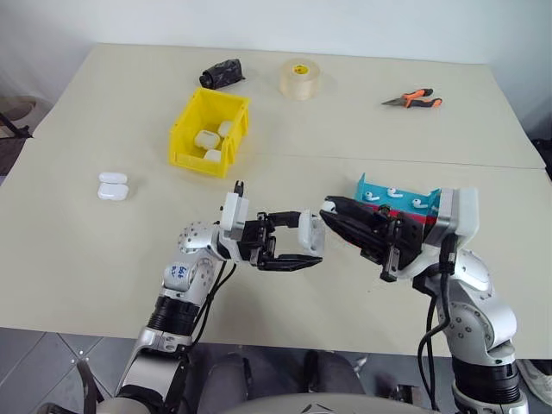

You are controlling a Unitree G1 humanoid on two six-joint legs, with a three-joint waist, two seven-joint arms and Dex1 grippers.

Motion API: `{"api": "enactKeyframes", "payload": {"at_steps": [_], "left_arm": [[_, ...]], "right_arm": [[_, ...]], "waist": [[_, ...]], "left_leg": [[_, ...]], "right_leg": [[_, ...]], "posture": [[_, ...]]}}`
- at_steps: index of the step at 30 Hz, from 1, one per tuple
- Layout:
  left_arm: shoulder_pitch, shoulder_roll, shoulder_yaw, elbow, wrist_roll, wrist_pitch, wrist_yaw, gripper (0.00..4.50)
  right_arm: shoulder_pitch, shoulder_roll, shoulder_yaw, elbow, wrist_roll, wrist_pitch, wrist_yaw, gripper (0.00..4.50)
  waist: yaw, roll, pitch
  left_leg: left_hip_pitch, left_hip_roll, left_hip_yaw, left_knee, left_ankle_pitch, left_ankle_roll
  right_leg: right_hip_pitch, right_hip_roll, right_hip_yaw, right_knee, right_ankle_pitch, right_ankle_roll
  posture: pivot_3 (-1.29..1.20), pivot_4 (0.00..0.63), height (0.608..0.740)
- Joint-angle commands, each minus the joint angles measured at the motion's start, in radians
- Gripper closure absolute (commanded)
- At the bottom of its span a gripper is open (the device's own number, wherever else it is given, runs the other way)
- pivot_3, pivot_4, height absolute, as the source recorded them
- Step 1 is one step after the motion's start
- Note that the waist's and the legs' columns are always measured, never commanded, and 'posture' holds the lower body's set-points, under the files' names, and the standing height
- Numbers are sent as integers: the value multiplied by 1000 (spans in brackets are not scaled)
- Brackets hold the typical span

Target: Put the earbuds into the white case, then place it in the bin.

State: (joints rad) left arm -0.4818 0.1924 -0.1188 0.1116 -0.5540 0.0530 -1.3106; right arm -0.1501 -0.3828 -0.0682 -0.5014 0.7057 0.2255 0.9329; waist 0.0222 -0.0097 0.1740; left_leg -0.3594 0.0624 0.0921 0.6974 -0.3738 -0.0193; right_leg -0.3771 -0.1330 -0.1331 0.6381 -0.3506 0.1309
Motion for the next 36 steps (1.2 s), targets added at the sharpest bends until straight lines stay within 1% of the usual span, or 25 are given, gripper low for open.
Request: {"api": "enactKeyframes", "payload": {"at_steps": [1, 4, 10, 14, 16, 19, 21, 26, 31, 32, 36], "left_arm": [[-15, -11, 3, -49, -20, 0, 7, 1690], [-11, -17, 1, -67, -19, 3, 19, 1690], [-7, -20, -4, -82, -20, 8, 29, 1690], [-9, -17, -5, -83, -21, 9, 30, 1690], [-14, -18, -2, -82, -22, 8, 32, 1690], [-23, -22, 1, -78, -21, 4, 33, 1690], [-29, -26, 1, -74, -20, 2, 34, 1690], [-39, -34, 5, -65, -14, -3, 31, 1690], [-38, -23, 20, -52, -5, -4, 37, 1690], [-34, -14, 26, -51, -5, -4, 34, 1690], [-21, 24, 50, -35, 16, -18, 38, 1690]], "right_arm": [[6, 5, 10, 14, -12, -50, 21, 3995], [23, -8, 38, 63, -70, -102, 56, 3995], [14, 16, 68, 130, -110, -167, 57, 3995], [14, 10, 86, 161, -127, -199, 68, 3995], [16, 6, 92, 173, -127, -199, 69, 3995], [21, -25, 104, 178, -103, -148, 90, 3995], [19, -41, 106, 180, -89, -130, 106, 3272], [-2, -65, 91, 182, -68, -124, 117, 1752], [-33, -123, 7, 189, -43, -124, 120, 162], [-35, -149, -24, 192, -43, -125, 123, 45], [3, -270, -163, 247, -32, -134, 169, 45]], "waist": [[0, 0, 0], [0, 0, 0], [0, 0, 0], [-1, 0, 0], [-1, 0, 0], [0, 0, 0], [1, 0, 0], [0, 0, 0], [1, 0, 0], [1, 0, 0], [5, 0, 0]], "left_leg": [[0, 0, 0, 0, 0, 0], [0, 0, 0, 0, 0, 0], [0, 0, 0, 0, 0, 0], [0, 0, 0, 0, 0, 0], [0, 0, 0, 0, 0, 0], [0, 0, 0, 0, 0, 0], [0, 0, 0, 0, 0, 0], [0, 0, 0, 0, 0, 0], [0, 0, 0, 0, 0, 0], [0, 0, 0, 0, 0, 0], [0, 0, 0, 0, -1, 1]], "right_leg": [[0, 0, 0, 0, 0, 0], [0, 0, 0, 0, 0, 0], [0, 0, 0, 0, 0, 0], [0, 0, 0, 0, 0, 0], [0, 0, 0, 0, 0, 0], [0, 0, 0, 0, 0, 0], [0, 0, 0, 0, 0, 0], [0, 0, 0, 0, 0, 0], [0, 0, 0, 0, 0, 0], [0, 0, 0, 0, 0, 0], [0, -1, 0, 0, 0, 0]], "posture": [[0, 150, 740], [0, 150, 740], [0, 150, 740], [0, 150, 740], [0, 150, 740], [0, 150, 740], [0, 150, 740], [0, 150, 740], [0, 150, 740], [0, 150, 740], [0, 150, 740]]}}
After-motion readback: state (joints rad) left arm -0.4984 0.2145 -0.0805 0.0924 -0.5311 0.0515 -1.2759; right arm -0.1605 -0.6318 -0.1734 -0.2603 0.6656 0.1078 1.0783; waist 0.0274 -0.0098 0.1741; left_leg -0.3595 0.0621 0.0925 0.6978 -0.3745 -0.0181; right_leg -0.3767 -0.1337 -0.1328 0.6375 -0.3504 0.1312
